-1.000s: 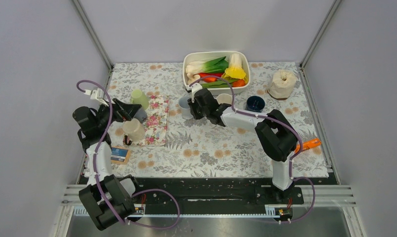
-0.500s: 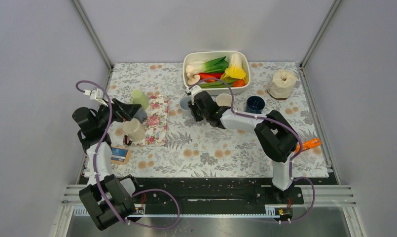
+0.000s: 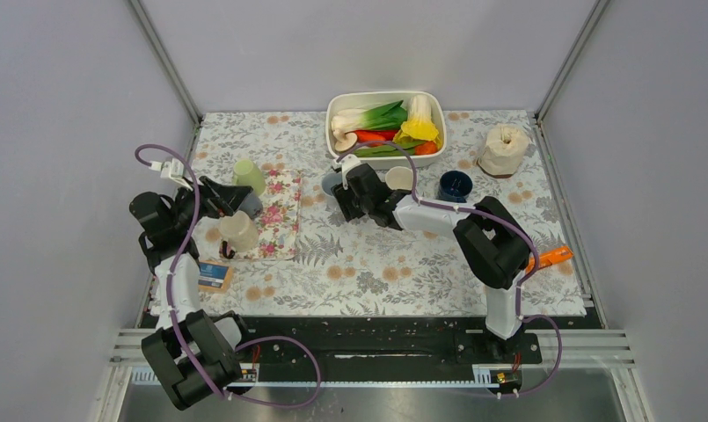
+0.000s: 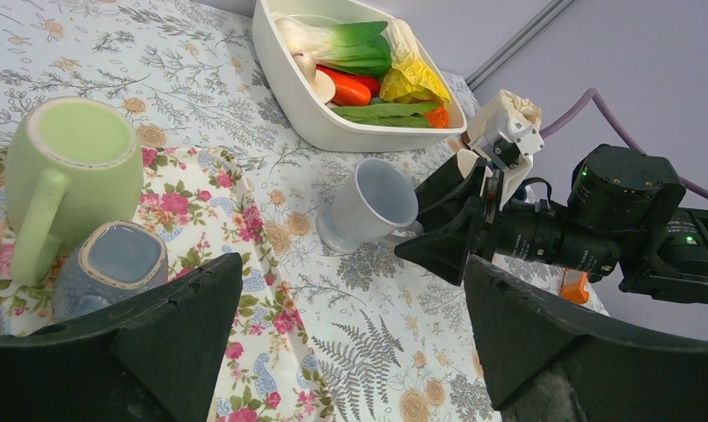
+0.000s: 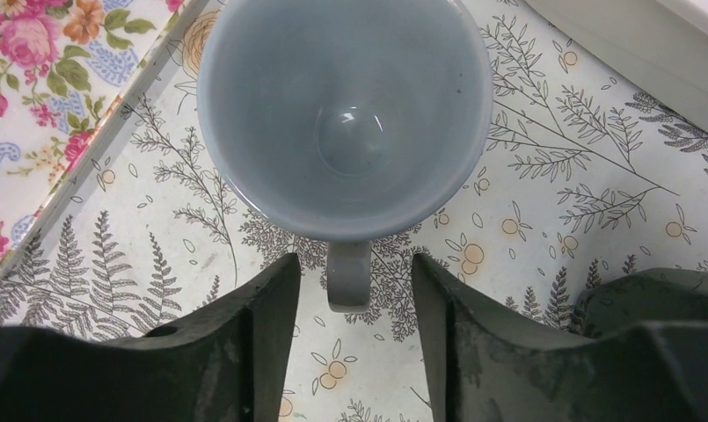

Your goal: Turn the mug right side up

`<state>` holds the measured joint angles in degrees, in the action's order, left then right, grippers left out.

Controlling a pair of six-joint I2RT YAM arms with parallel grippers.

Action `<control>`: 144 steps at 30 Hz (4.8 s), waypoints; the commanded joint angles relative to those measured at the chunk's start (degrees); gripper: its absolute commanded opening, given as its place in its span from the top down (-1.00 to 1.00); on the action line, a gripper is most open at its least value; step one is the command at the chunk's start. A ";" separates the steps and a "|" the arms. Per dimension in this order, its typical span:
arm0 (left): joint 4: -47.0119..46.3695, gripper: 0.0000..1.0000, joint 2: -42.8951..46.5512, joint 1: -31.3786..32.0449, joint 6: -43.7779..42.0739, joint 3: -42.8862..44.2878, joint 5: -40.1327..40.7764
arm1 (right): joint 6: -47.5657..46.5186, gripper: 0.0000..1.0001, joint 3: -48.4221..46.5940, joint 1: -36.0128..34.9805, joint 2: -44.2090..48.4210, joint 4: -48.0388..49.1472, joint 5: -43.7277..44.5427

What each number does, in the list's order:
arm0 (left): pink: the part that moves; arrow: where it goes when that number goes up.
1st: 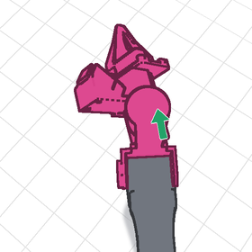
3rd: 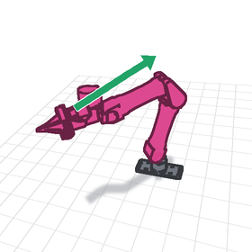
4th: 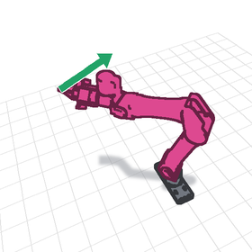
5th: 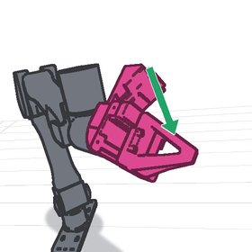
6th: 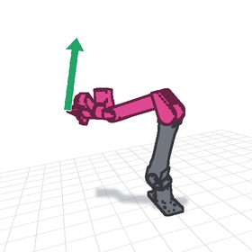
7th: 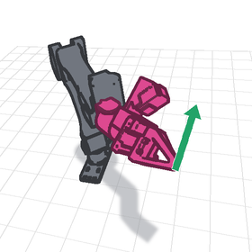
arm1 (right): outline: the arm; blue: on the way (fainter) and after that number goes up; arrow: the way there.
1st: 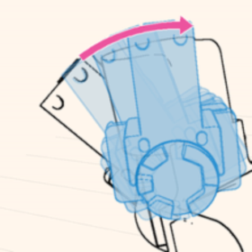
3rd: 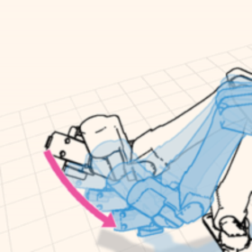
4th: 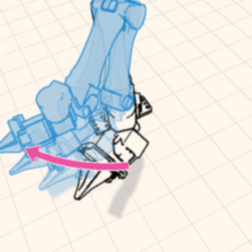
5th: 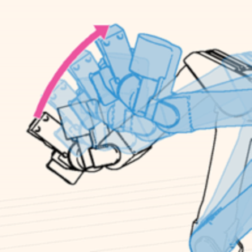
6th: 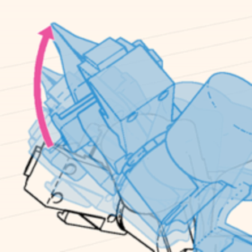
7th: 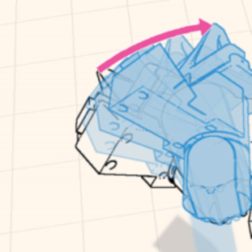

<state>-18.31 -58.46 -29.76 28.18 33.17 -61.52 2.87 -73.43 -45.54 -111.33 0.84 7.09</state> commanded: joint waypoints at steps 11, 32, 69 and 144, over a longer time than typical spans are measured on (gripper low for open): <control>23.41 -0.98 -0.02 -0.76 -21.19 9.45 6.66 | -7.32 -0.84 -3.04 -0.07 13.33 -6.39 -1.50; 58.52 -0.98 -10.49 -0.74 -63.97 16.24 24.52 | -16.38 -0.99 11.65 0.01 42.16 -14.22 -10.41; 58.14 0.38 -22.41 -0.65 -69.60 18.10 31.02 | -15.49 -0.97 16.45 1.98 43.43 -10.78 -13.86; -56.60 1.00 -18.73 46.34 47.21 13.65 20.08 | 53.59 -0.81 26.59 17.18 32.66 58.95 -40.10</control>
<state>-65.12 -79.68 15.64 74.22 46.28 -45.50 53.58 -46.85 -26.39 -78.61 53.17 -34.85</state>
